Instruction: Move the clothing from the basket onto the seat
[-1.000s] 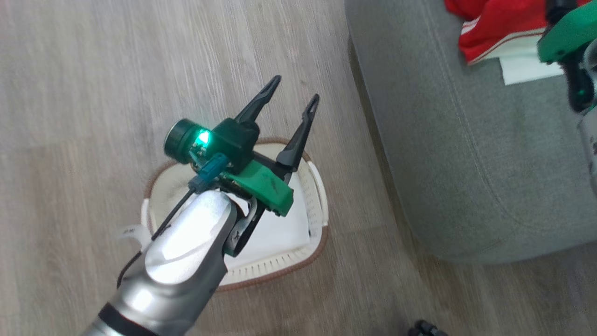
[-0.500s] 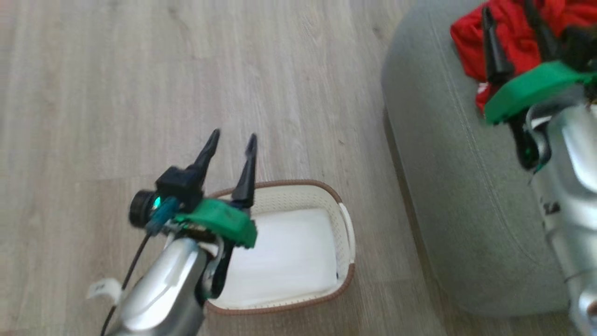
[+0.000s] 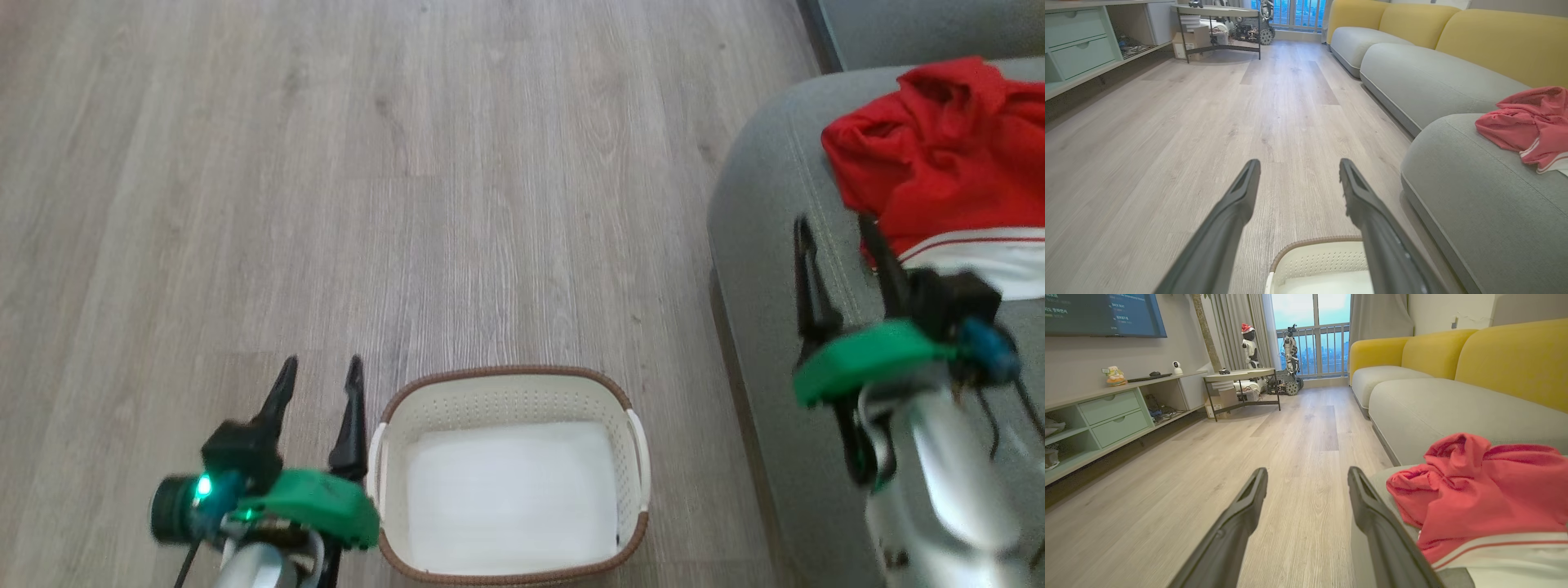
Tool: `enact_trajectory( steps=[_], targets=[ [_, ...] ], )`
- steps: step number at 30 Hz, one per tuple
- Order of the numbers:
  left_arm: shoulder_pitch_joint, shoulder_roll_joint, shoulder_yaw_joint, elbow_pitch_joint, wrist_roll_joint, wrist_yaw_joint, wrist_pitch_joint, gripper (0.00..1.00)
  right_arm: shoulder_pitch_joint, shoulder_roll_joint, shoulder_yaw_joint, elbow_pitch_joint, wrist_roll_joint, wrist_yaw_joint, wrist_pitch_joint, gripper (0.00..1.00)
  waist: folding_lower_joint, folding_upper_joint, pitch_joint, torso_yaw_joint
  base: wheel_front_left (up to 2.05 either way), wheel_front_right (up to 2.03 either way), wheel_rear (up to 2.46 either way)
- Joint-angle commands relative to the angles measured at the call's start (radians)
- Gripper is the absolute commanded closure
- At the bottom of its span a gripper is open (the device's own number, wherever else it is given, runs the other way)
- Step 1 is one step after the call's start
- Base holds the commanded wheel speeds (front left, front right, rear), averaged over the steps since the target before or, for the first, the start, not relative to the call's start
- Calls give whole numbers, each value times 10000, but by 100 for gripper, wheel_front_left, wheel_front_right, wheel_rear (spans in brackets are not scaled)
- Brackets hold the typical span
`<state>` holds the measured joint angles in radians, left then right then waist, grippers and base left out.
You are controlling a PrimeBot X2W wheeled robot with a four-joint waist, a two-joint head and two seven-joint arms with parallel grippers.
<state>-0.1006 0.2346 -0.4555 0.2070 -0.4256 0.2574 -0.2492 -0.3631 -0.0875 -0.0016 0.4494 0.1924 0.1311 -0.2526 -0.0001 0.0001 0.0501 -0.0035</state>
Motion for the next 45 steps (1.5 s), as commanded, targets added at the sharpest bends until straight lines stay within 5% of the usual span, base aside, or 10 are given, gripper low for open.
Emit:
enact_trajectory(
  steps=[1,16,45],
  targets=[
    [-87,205,562,-499,54,127,-125,0,166,161,96,-536,-145,-4,-91,0,1,-1,-159,81,0,0,0],
    [1540,-94,1521,-1239,100,212,-125,0,2939,371,305,-2305,38,-4,-91,0,1,-1,-578,168,0,0,0],
    [1954,-433,2222,-1008,677,-169,-126,0,3298,373,516,-2211,55,-4,-91,0,1,-1,-866,353,0,0,0]
  ],
)
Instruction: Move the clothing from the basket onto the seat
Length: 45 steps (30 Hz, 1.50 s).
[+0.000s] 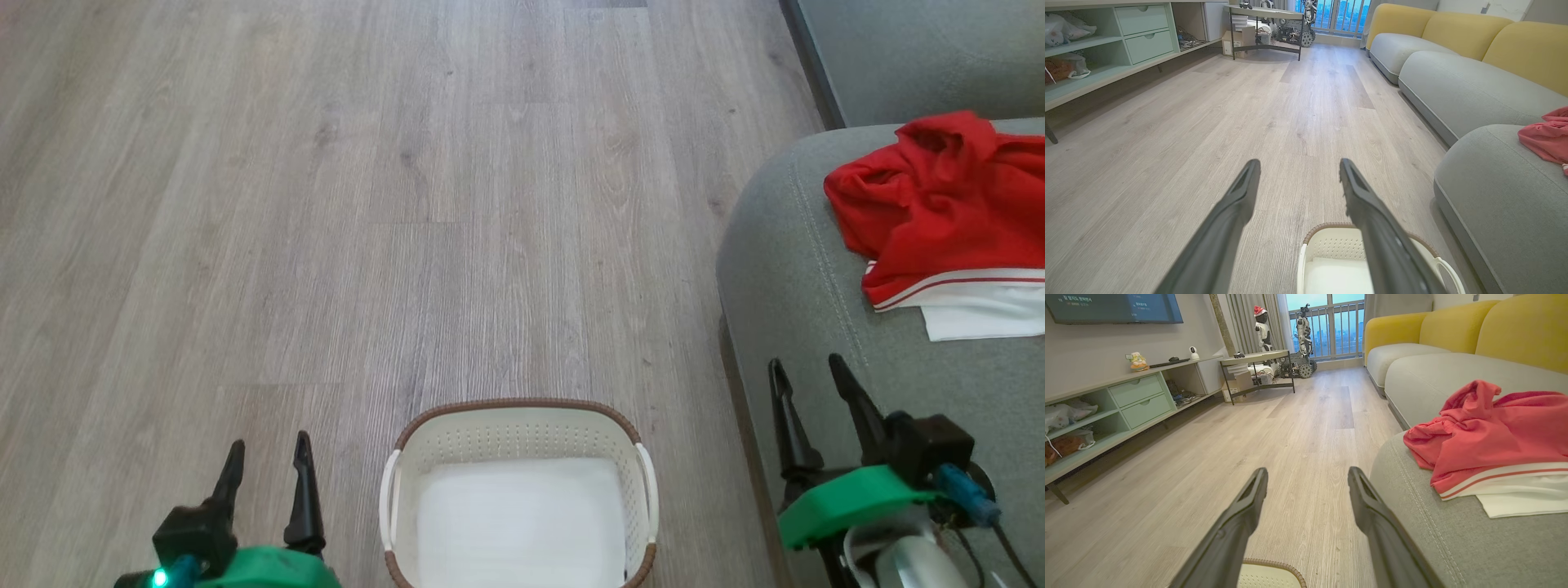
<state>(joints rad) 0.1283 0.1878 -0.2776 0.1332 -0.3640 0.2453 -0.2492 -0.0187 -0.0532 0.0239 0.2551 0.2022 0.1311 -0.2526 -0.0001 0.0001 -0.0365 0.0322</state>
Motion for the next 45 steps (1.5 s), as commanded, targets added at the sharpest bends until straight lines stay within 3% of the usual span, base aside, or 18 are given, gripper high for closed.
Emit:
enact_trajectory(
  steps=[1,17,18,23,45],
  targets=[
    [-334,30,453,-256,68,-56,-126,0,-148,29,265,-255,-48,-4,-91,0,1,-1,-1,-7,0,0,0],
    [-398,-69,508,-149,180,-153,-126,0,-196,30,211,-197,-92,-4,-91,0,1,-1,52,-2,0,0,0],
    [-2,-91,38,158,93,-167,16,100,113,0,13,153,5,0,4,100,1,-1,56,-1,0,0,0],
    [160,-177,-48,731,41,-177,39,100,321,2,70,766,56,0,32,100,1,-1,59,-2,0,0,0],
    [-287,-325,565,822,-2238,-808,604,100,108,5,-185,613,2530,-1,672,100,1,-1,118,-59,0,0,0]
  ],
)
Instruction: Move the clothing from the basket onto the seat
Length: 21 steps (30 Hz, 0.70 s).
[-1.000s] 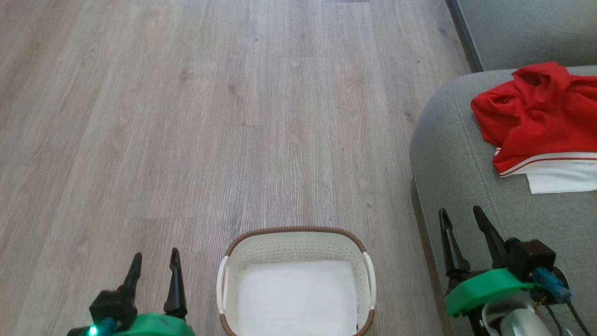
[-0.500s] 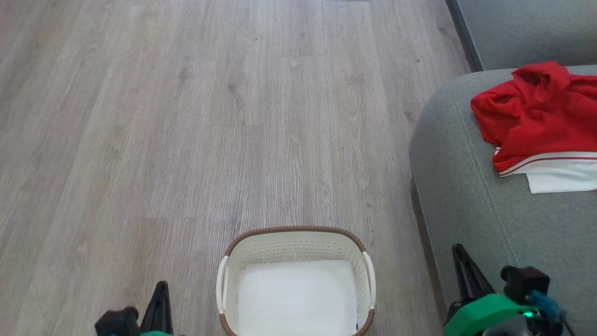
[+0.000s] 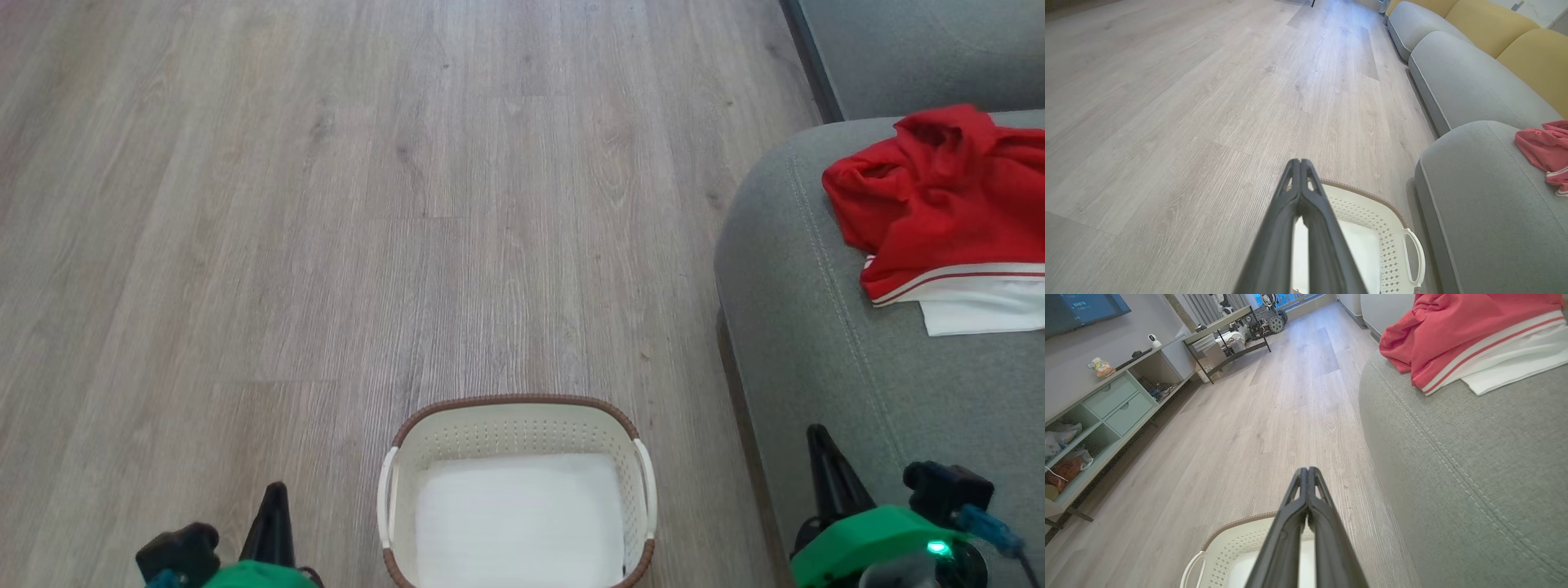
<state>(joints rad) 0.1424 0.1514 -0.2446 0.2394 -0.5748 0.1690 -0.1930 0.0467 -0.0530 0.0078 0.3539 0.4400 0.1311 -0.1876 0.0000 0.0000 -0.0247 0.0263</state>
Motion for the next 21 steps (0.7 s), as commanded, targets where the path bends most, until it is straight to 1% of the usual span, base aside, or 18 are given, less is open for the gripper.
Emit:
enact_trajectory(
  steps=[1,21],
  targets=[
    [-449,32,263,-235,-234,-74,68,100,-557,3,-36,-382,265,-1,51,100,0,0,2,-2,0,0,0],
    [-831,-117,823,-184,-2176,-623,579,100,-742,7,-258,-514,2401,-1,606,100,0,0,54,-51,0,0,0]
  ],
)
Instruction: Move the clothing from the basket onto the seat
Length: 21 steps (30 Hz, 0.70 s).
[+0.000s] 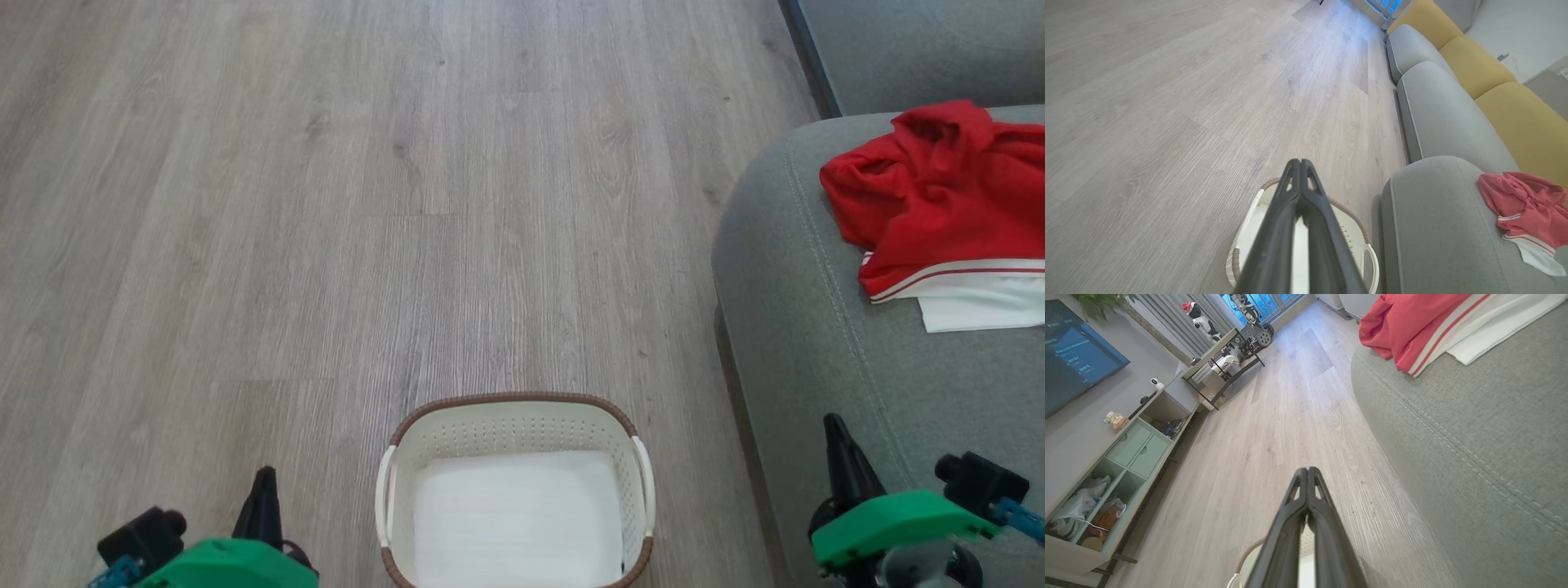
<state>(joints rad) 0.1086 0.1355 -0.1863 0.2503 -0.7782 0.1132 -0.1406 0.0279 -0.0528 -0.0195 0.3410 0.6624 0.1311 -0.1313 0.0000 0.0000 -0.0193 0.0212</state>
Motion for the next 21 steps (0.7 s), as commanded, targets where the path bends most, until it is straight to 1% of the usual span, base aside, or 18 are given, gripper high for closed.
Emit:
enact_trajectory(
  steps=[1,21],
  targets=[
    [-512,33,270,-291,-244,-94,82,100,-564,5,3,-393,290,-1,71,100,0,0,3,-3,0,0,0],
    [-911,-143,883,-238,-2264,-668,639,100,-759,10,-231,-532,2534,-2,654,100,0,0,57,-54,0,0,0]
  ],
)
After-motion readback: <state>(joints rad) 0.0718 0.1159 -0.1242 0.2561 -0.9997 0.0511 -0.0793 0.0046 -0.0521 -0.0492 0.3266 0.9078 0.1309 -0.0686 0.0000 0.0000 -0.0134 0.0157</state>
